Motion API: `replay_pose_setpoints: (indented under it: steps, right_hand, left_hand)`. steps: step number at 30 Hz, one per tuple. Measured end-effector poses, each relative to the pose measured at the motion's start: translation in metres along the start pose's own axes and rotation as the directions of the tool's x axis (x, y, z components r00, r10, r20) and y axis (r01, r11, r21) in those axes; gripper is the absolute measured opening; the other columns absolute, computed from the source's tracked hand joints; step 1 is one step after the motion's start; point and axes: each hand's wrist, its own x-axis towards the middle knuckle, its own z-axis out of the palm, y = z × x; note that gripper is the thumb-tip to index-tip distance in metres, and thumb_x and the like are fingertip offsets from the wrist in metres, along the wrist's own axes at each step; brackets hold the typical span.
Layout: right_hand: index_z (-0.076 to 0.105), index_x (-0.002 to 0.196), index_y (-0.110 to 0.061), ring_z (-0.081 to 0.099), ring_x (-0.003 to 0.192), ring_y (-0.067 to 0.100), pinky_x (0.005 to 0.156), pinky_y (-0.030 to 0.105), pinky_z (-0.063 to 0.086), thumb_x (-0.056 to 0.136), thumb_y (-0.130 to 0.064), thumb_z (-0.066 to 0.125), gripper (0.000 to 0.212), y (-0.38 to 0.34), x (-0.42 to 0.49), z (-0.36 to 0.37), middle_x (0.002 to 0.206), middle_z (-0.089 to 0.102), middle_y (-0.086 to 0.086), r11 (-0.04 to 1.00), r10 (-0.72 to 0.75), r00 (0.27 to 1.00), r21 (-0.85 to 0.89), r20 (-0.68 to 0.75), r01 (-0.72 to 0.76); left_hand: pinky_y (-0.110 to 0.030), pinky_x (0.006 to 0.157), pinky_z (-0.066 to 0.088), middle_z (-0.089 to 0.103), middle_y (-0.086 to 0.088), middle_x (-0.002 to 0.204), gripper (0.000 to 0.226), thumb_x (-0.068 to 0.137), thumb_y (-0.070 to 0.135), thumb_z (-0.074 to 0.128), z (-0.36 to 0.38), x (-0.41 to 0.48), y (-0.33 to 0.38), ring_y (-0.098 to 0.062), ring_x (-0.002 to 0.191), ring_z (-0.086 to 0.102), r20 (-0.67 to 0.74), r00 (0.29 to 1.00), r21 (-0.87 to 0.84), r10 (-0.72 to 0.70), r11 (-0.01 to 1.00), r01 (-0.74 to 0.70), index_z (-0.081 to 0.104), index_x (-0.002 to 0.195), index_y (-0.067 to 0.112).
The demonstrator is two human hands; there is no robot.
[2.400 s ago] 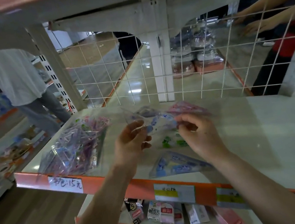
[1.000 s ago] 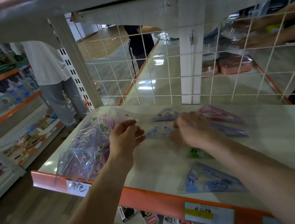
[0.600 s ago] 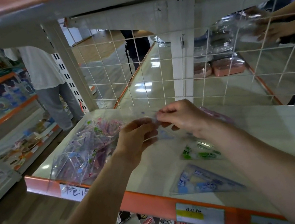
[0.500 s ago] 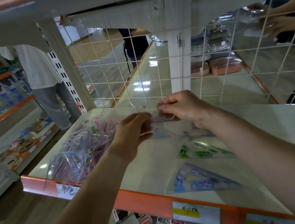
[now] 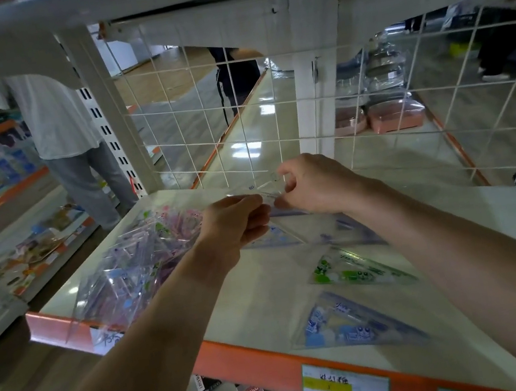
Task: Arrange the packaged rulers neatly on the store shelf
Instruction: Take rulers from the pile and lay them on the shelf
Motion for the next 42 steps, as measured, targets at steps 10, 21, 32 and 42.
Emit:
replay_pose_setpoints:
  steps: [10,21,32,42]
  right_hand:
    - [0.049,0.118,-0.009,0.057,0.091,0.028,0.07,0.034,0.044,0.088,-0.002,0.045,0.031,-0.001,0.027,0.012,0.104,0.06,0.009,0.965,-0.077,0.997,-0.25,-0.007,0.073]
    - [0.06,0.11,0.0,0.06,0.09,0.028,0.071,0.029,0.046,0.089,0.001,0.051,0.023,0.014,0.056,0.023,0.108,0.063,0.015,0.938,0.097,0.975,-0.347,0.199,-0.023]
    - [0.06,0.116,-0.006,0.059,0.102,0.029,0.084,0.032,0.051,0.077,-0.032,0.068,0.047,0.015,0.072,0.037,0.116,0.059,0.013,0.918,0.091,0.965,-0.397,0.247,0.015]
    - [0.052,0.104,-0.01,0.052,0.089,0.027,0.066,0.029,0.038,0.08,-0.033,0.063,0.035,0.02,0.073,0.041,0.111,0.051,0.012,0.893,0.124,0.957,-0.45,0.26,0.006]
  left_hand:
    - [-0.025,0.055,0.055,0.066,-0.006,0.07,0.008,0.088,0.006,0.062,-0.002,0.012,0.01,-0.009,0.047,0.06,-0.006,0.999,0.07,-0.044,0.997,0.045,0.062,0.08,0.008]
    - [-0.026,0.062,0.053,0.063,-0.007,0.077,0.007,0.087,0.009,0.061,-0.025,0.016,0.01,-0.014,0.061,0.059,-0.048,0.997,0.425,0.054,0.905,-0.029,0.065,0.082,0.011]
    - [-0.029,0.062,0.054,0.064,-0.006,0.078,0.006,0.086,0.009,0.061,-0.04,0.02,0.009,-0.014,0.062,0.059,-0.057,0.995,0.441,0.087,0.896,-0.053,0.066,0.085,0.012]
    - [-0.029,0.063,0.055,0.065,-0.006,0.083,0.008,0.088,0.011,0.061,-0.045,0.022,0.011,-0.014,0.065,0.061,-0.043,0.996,0.463,0.08,0.885,-0.051,0.067,0.093,0.01]
